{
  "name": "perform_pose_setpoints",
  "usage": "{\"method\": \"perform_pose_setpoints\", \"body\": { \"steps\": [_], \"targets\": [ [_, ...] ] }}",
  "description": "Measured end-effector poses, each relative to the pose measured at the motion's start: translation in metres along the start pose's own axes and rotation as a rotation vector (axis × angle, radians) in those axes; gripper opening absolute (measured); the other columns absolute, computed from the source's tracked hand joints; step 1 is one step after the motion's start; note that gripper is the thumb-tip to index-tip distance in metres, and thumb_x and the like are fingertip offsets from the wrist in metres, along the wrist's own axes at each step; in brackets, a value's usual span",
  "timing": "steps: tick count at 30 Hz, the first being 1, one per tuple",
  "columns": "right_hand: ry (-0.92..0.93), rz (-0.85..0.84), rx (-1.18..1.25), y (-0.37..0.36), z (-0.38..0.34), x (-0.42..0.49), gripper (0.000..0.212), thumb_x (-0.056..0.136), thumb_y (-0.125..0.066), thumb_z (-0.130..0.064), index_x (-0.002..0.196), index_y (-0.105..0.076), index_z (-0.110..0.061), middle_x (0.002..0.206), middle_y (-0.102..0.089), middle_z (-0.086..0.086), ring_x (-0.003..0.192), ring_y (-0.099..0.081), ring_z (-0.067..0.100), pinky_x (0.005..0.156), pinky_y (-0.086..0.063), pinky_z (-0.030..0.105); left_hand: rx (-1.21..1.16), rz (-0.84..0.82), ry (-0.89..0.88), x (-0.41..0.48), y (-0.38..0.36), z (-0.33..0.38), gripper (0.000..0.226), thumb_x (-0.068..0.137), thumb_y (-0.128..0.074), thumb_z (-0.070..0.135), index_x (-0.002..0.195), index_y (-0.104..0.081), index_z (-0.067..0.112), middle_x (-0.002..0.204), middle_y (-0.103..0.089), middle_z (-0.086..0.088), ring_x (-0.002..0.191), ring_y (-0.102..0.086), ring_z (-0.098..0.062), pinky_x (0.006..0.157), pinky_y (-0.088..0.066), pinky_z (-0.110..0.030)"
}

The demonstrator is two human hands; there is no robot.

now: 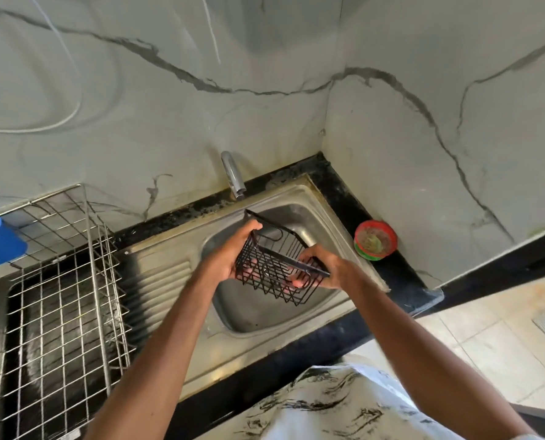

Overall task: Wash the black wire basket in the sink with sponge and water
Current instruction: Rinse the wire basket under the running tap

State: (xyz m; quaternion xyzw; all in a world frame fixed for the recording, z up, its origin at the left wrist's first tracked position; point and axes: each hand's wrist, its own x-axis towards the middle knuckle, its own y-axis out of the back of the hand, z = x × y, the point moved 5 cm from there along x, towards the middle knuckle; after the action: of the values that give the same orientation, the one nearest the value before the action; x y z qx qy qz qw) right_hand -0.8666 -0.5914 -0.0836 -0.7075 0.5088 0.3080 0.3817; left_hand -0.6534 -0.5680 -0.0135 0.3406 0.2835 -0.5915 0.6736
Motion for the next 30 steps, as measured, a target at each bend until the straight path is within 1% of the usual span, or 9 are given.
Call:
{"method": "perform_pose_setpoints", "body": {
  "steps": [3, 6, 11, 16, 18, 22, 24, 27, 30],
  "targets": [
    [0.058, 0.011, -0.186, 0.002, -0.003, 0.014, 0.017, 0.098, -0.062, -0.014, 0.105, -0.064, 0.0, 0.074, -0.074, 0.012, 0.059, -0.072, 0.02, 0.054, -0.057, 0.028, 0.055, 0.149, -0.16, -0.007, -0.007, 0.008, 0.044, 0.082, -0.075, 0.055, 0.108, -0.07, 0.02, 0.097, -0.07, -0.004, 0.083, -0.067, -0.017, 0.069, -0.06, -0.032],
    [0.054, 0.008, -0.29, 0.001, -0.009, 0.032, 0.019, 0.101, -0.057, -0.01, 0.114, -0.065, 0.002, 0.094, -0.076, 0.022, 0.077, -0.076, 0.032, 0.059, -0.061, 0.036, 0.312, 0.358, -0.189, -0.008, -0.018, 0.007, 0.055, 0.07, -0.082, 0.062, 0.094, -0.072, 0.013, 0.092, -0.073, -0.004, 0.086, -0.071, -0.019, 0.084, -0.064, -0.044],
    [-0.003, 0.003, -0.259, 0.015, -0.026, 0.047, 0.021, 0.106, -0.042, -0.003, 0.107, -0.062, 0.002, 0.095, -0.07, 0.026, 0.068, -0.073, 0.031, 0.055, -0.061, 0.038, 0.305, 0.366, -0.067, 0.002, -0.041, 0.007, 0.105, 0.064, -0.086, 0.06, 0.141, -0.051, -0.002, 0.138, -0.061, -0.019, 0.122, -0.062, -0.032, 0.102, -0.054, -0.041],
    [0.015, 0.007, -0.334, 0.022, -0.046, 0.073, 0.025, 0.105, -0.042, -0.003, 0.124, -0.058, 0.003, 0.112, -0.068, 0.024, 0.104, -0.067, 0.037, 0.087, -0.058, 0.045, 0.276, 0.375, -0.092, 0.011, -0.066, 0.011, 0.113, 0.075, -0.086, 0.048, 0.155, -0.02, 0.003, 0.145, -0.048, -0.016, 0.119, -0.058, -0.026, 0.082, -0.052, -0.028],
    [0.053, 0.0, -0.475, 0.022, -0.05, 0.083, 0.019, 0.103, -0.05, -0.006, 0.114, -0.065, -0.001, 0.109, -0.072, 0.018, 0.098, -0.071, 0.03, 0.087, -0.06, 0.043, 0.322, 0.445, -0.126, 0.009, -0.076, 0.016, 0.122, 0.067, -0.086, 0.058, 0.153, -0.019, 0.005, 0.137, -0.057, -0.013, 0.104, -0.067, -0.021, 0.069, -0.059, -0.027],
    [0.159, 0.025, -0.821, 0.025, -0.061, 0.09, 0.014, 0.096, -0.054, -0.007, 0.087, -0.063, -0.013, 0.1, -0.069, 0.011, 0.091, -0.07, 0.027, 0.085, -0.058, 0.038, 0.425, 0.568, -0.225, 0.004, -0.087, 0.023, 0.113, 0.061, -0.09, 0.06, 0.142, -0.034, 0.005, 0.135, -0.06, -0.011, 0.117, -0.063, -0.032, 0.096, -0.057, -0.046],
    [0.397, 0.118, -0.996, 0.033, -0.078, 0.086, 0.014, 0.092, -0.059, -0.005, 0.084, -0.068, -0.012, 0.098, -0.069, 0.008, 0.099, -0.07, 0.028, 0.084, -0.054, 0.03, 0.422, 0.58, -0.227, 0.003, -0.085, 0.021, 0.112, 0.064, -0.091, 0.053, 0.146, -0.032, 0.005, 0.139, -0.057, -0.012, 0.123, -0.06, -0.033, 0.102, -0.054, -0.046],
    [0.667, 0.355, -0.928, 0.066, -0.104, 0.055, 0.017, 0.09, -0.064, -0.01, 0.097, -0.079, -0.017, 0.1, -0.076, -0.003, 0.089, -0.068, 0.01, 0.071, -0.043, 0.006, 0.237, 0.528, -0.21, 0.019, -0.07, 0.007, 0.112, 0.062, -0.091, 0.052, 0.148, -0.035, 0.008, 0.138, -0.059, -0.009, 0.124, -0.06, -0.031, 0.104, -0.05, -0.039],
    [0.71, 0.605, -0.852, 0.126, -0.112, 0.028, 0.019, 0.088, -0.062, -0.016, 0.094, -0.078, -0.024, 0.095, -0.074, -0.01, 0.088, -0.067, 0.009, 0.076, -0.048, 0.014, 0.087, 0.494, -0.248, 0.058, -0.054, -0.019, 0.112, 0.047, -0.089, 0.069, 0.133, -0.052, 0.007, 0.124, -0.068, -0.011, 0.113, -0.068, -0.025, 0.101, -0.056, -0.046]
  ]
}}
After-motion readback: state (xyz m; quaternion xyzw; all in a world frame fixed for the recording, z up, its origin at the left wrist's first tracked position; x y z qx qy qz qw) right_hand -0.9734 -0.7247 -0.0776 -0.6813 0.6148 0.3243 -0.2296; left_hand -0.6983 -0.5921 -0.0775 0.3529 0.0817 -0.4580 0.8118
